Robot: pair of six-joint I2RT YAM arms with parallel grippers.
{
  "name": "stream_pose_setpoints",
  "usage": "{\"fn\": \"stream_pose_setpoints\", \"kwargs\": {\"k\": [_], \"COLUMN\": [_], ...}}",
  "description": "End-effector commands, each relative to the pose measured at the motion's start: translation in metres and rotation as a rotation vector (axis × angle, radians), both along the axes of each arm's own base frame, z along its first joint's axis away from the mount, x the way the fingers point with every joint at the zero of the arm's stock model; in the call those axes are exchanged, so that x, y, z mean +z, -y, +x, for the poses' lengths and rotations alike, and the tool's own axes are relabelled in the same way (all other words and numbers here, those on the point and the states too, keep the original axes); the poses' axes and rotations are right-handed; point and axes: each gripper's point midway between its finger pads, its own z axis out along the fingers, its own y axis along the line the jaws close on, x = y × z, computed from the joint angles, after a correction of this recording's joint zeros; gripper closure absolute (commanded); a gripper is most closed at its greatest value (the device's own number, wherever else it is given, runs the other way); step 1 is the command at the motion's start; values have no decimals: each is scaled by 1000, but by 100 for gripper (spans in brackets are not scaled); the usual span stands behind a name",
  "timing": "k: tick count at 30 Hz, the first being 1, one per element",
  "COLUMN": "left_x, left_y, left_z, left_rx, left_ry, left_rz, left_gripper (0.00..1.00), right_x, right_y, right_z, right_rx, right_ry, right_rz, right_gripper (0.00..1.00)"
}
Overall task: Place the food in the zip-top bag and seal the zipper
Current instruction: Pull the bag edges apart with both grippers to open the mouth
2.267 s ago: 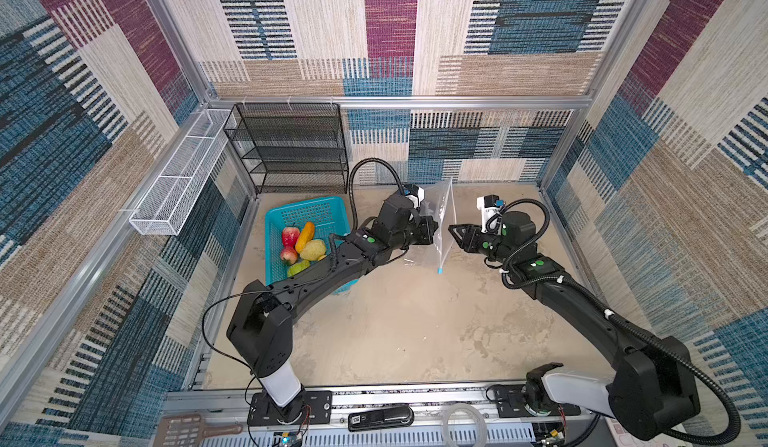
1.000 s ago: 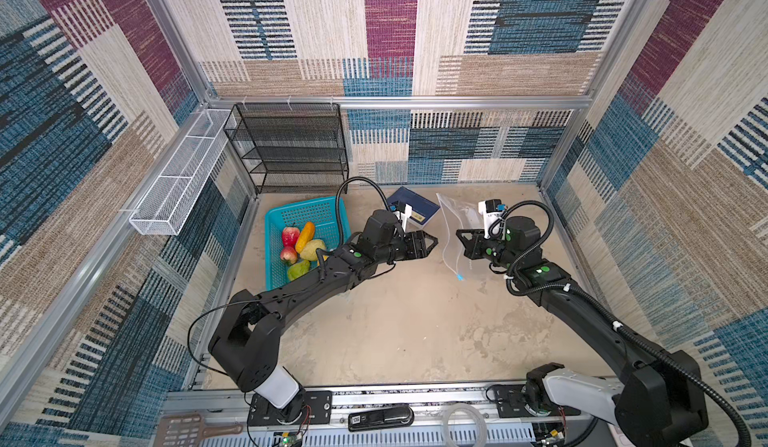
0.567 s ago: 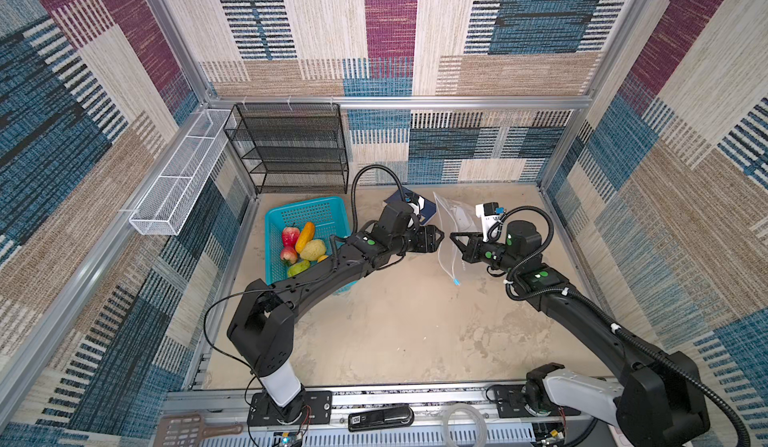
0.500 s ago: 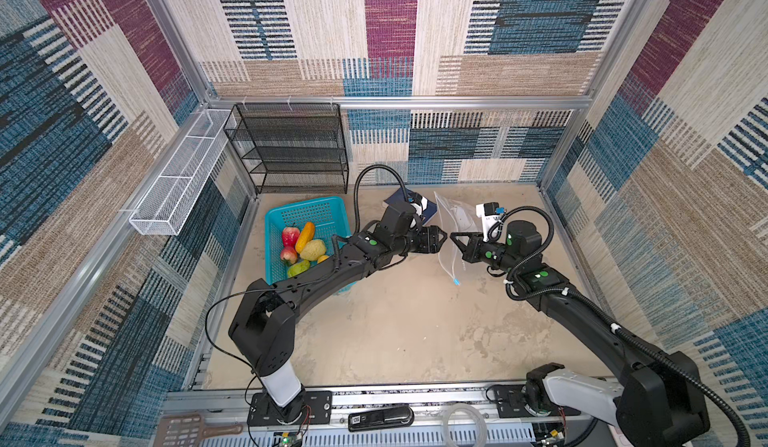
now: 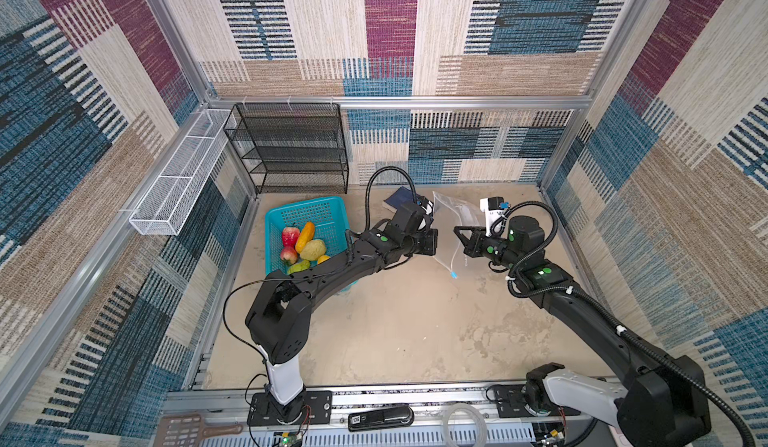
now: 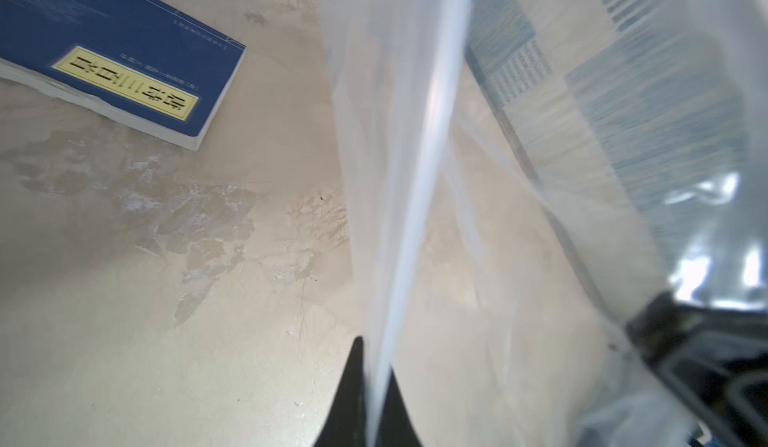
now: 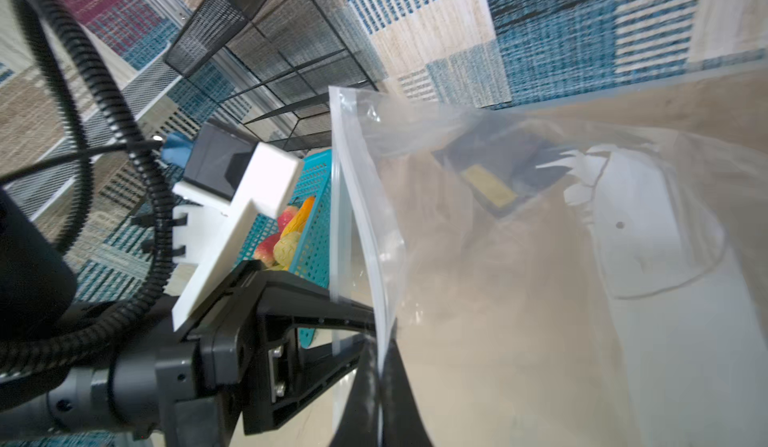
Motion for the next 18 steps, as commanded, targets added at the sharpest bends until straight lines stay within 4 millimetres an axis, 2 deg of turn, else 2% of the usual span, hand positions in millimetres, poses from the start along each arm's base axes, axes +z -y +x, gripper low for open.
{"fn": "stream_pose_setpoints", "kwargs": {"k": [1, 3, 6, 10, 13, 15, 18], "left_x": [-1, 0, 3, 9, 6, -4, -19], "left_y": [-16, -24, -29, -21, -11, -12, -19], "left_z": [5, 4, 1, -7, -12, -12, -9], "left_rx": [44, 64, 68, 38, 2, -1, 8], "left_ry": [40, 48, 44, 25, 3, -15, -38], "left_rz": [88, 116, 118, 47, -8, 11, 26], "left_gripper": [100, 100, 100, 100, 100, 100, 100], "right_x": [-2, 12, 38, 53, 37, 17, -1], "right_y": [41, 57, 67, 57, 41, 31, 15], "right_z": [10, 9, 5, 0, 2, 6, 5], "right_rx": [-206, -276, -326, -297, -238, -200, -127], "right_ry": [-6, 16, 68, 106, 77, 23, -15], "right_rz": [-174, -229, -253, -232, -210, -200, -148], "right_gripper": [100, 100, 100, 100, 100, 100, 100]}}
